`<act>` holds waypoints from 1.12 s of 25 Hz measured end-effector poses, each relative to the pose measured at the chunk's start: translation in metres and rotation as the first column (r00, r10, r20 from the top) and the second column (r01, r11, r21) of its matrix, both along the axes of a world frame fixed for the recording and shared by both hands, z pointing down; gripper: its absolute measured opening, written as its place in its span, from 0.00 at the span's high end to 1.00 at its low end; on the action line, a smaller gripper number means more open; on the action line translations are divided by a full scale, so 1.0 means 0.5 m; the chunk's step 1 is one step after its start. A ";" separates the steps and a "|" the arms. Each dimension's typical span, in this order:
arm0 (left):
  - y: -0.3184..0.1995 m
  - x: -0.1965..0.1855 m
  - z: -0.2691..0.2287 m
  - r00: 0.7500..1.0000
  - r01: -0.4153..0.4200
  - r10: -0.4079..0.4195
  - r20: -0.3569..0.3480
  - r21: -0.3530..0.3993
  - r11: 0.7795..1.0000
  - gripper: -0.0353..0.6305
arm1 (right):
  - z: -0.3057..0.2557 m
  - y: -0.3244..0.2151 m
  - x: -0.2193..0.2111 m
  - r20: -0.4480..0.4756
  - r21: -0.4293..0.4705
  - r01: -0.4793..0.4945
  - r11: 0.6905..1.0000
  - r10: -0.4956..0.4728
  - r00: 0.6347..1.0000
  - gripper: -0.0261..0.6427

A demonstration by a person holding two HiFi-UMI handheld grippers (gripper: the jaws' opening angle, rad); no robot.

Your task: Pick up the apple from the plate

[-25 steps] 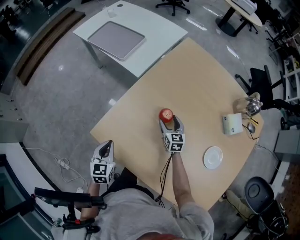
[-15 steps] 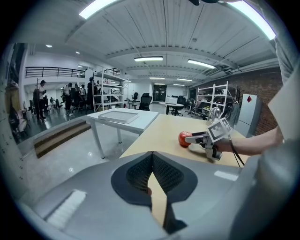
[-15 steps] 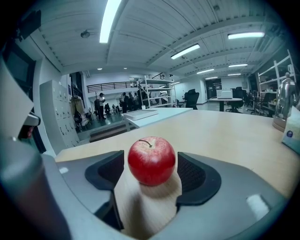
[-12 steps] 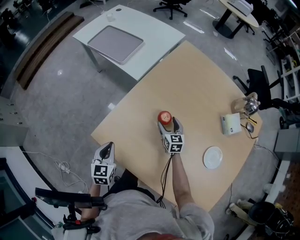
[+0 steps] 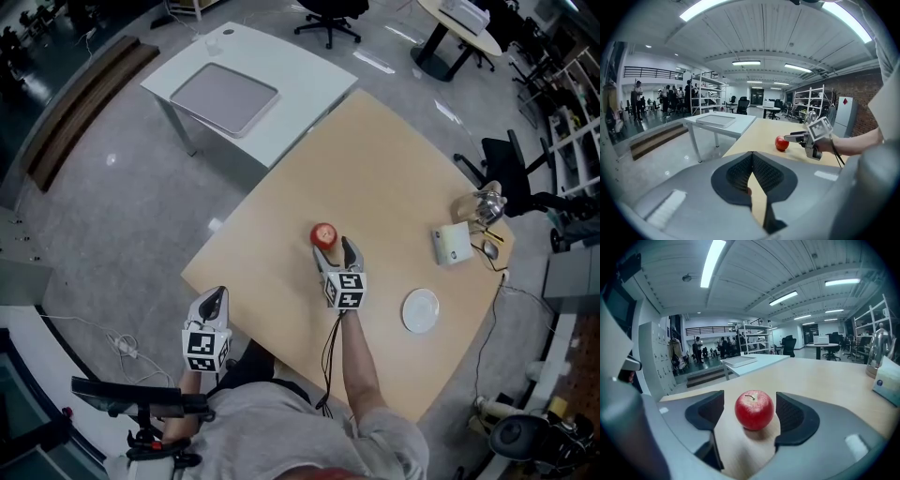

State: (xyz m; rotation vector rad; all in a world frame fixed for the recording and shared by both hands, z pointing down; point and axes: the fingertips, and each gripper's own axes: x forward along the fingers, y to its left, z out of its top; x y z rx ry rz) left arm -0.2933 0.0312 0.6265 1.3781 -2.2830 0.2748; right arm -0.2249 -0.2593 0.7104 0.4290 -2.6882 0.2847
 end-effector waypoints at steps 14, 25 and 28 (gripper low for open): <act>-0.016 0.042 -0.085 0.995 -0.090 0.087 0.038 0.069 0.994 0.92 | -0.125 0.023 0.095 0.065 0.040 -0.086 0.996 0.083 0.994 0.57; -0.064 0.104 -0.134 0.981 -0.191 0.183 0.071 0.117 0.975 0.92 | -0.201 0.024 0.224 0.118 0.083 -0.193 0.978 0.183 0.976 0.65; -0.078 0.122 -0.143 0.974 -0.224 0.216 0.075 0.130 0.966 0.92 | -0.216 0.026 0.261 0.127 0.092 -0.228 0.969 0.215 0.968 0.67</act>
